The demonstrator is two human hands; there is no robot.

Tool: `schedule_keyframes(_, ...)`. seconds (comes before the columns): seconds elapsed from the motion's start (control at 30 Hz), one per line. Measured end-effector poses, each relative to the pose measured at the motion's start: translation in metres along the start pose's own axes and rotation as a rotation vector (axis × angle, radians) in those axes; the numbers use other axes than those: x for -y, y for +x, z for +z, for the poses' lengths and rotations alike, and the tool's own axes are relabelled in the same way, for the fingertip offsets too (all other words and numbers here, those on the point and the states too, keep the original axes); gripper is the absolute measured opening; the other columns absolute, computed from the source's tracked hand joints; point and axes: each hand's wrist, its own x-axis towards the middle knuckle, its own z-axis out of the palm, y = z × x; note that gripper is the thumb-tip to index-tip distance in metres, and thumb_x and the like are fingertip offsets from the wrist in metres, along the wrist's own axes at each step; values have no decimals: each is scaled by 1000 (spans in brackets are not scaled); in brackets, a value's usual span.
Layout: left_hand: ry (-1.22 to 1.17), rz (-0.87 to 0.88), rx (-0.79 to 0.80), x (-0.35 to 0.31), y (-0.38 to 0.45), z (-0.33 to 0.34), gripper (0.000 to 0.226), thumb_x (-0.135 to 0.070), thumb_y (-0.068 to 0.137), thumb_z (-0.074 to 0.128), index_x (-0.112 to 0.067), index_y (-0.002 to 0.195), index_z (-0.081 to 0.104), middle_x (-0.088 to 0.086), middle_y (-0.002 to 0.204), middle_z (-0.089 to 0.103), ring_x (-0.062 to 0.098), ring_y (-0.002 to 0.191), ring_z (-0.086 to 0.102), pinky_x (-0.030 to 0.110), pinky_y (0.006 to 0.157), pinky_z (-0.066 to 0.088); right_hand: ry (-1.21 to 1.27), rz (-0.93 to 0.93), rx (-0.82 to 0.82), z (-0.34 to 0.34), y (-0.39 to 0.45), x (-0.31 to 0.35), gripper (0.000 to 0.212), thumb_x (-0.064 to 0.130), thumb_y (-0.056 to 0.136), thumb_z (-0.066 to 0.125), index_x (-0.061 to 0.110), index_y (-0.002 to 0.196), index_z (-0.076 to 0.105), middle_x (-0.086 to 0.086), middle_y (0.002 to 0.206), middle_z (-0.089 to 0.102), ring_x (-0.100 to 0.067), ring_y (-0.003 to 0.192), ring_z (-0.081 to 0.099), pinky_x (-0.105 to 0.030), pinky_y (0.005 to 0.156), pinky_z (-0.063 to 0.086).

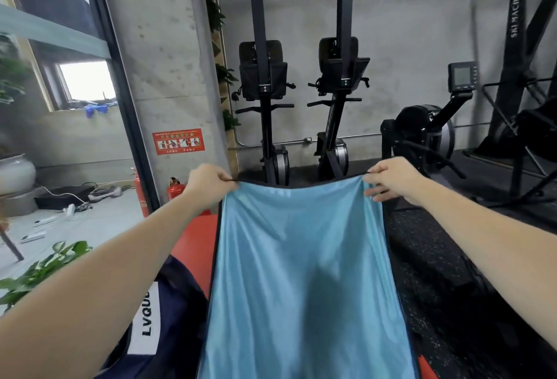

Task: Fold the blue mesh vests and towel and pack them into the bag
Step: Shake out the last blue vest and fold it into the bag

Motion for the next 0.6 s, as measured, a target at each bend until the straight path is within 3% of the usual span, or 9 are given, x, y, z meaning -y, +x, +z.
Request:
schedule_keyframes(0.07, 6, 37, -61, -17, 21, -11, 19, -22, 88, 72, -11, 73, 74, 1, 68, 67, 15, 62, 59, 24, 60, 45, 25, -52, -51, -3, 15, 19, 20, 4, 89, 71, 0, 107, 64, -20, 100, 70, -29, 80, 75, -31, 54, 61)
schedule_keyframes(0.17, -47, 66, -168, -42, 45, -38, 14, -22, 91, 70, -16, 78, 70, -2, 76, 66, 10, 64, 56, 20, 57, 44, 35, -167, -142, -11, 28, 60, 16, 5, 89, 71, 0, 103, 65, -19, 97, 70, -24, 79, 73, -34, 61, 63)
schedule_keyframes(0.27, -79, 118, -334, -66, 58, -77, 9, -18, 92, 67, -15, 84, 70, 0, 84, 66, 16, 75, 59, 25, 71, 49, 71, -316, -204, -25, 29, 112, 7, 5, 89, 72, 5, 90, 65, -15, 90, 68, -21, 81, 72, -39, 72, 63)
schedule_keyframes(0.4, -66, 204, -538, -86, 52, -126, 16, -19, 90, 65, -10, 100, 74, 2, 91, 66, 17, 89, 59, 24, 79, 41, 154, -483, -242, -40, 3, 168, 16, 5, 90, 70, 14, 81, 60, -7, 86, 67, -21, 91, 72, -38, 75, 63)
schedule_keyframes(0.6, -63, 252, -564, -76, 1, -150, 15, -23, 89, 70, -12, 100, 71, -2, 91, 65, 14, 87, 60, 25, 80, 44, 238, -563, -181, -47, -53, 171, 15, 2, 88, 72, 12, 84, 62, -9, 87, 68, -20, 87, 71, -34, 73, 62)
